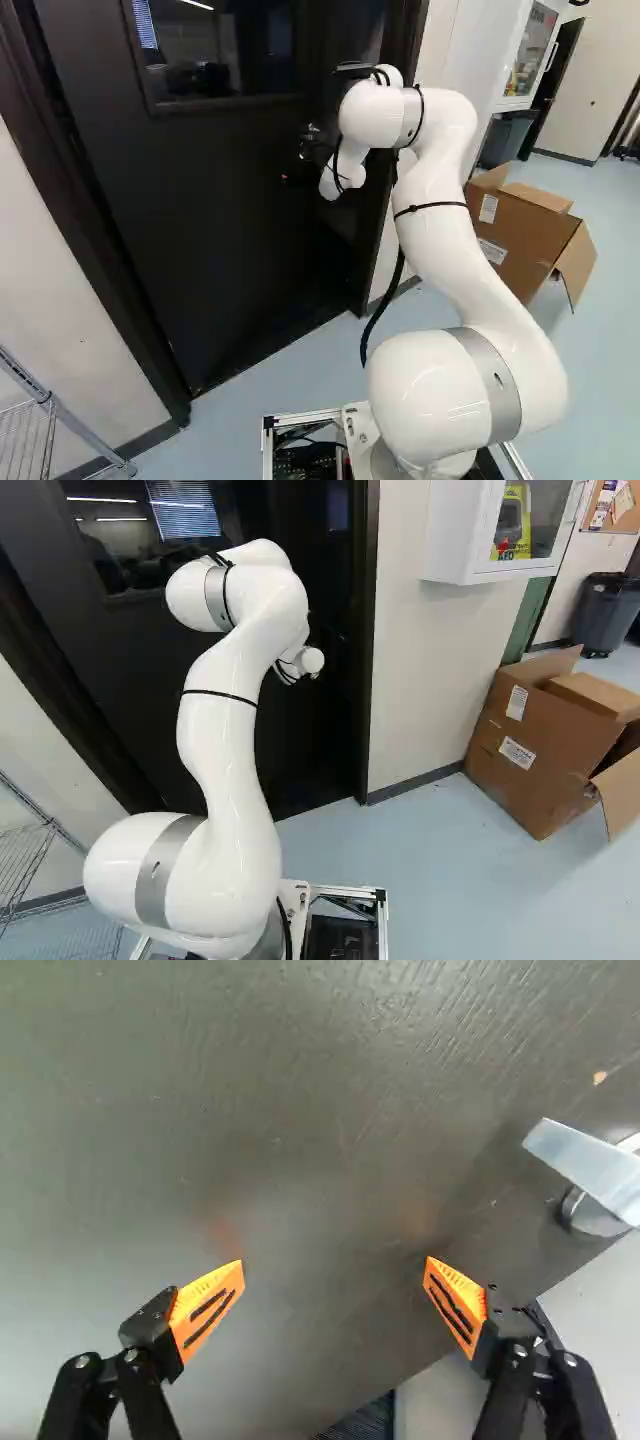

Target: Open the door and move inside

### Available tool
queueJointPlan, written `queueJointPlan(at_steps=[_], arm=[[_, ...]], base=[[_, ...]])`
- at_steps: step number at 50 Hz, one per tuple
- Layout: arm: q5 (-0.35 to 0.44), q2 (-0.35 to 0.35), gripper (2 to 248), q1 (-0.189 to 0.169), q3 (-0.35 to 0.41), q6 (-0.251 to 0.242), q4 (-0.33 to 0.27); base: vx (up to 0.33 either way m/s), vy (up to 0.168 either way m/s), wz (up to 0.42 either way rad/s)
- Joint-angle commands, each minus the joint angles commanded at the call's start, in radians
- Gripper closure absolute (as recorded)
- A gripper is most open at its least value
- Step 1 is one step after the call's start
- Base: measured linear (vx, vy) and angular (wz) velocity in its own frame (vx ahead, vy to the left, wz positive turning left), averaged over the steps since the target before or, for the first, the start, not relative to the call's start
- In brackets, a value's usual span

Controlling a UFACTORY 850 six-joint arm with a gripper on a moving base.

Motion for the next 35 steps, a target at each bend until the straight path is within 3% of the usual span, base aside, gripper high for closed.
queueJointPlan(at_steps=[20, 35], arm=[[0.000, -0.027, 3, 0.008, -0.040, 0.000, 0.000], [0.000, -0.004, 3, 0.008, -0.006, 0.000, 0.028]], base=[[0.000, 0.000, 0.000], [0.000, 0.000, 0.000]])
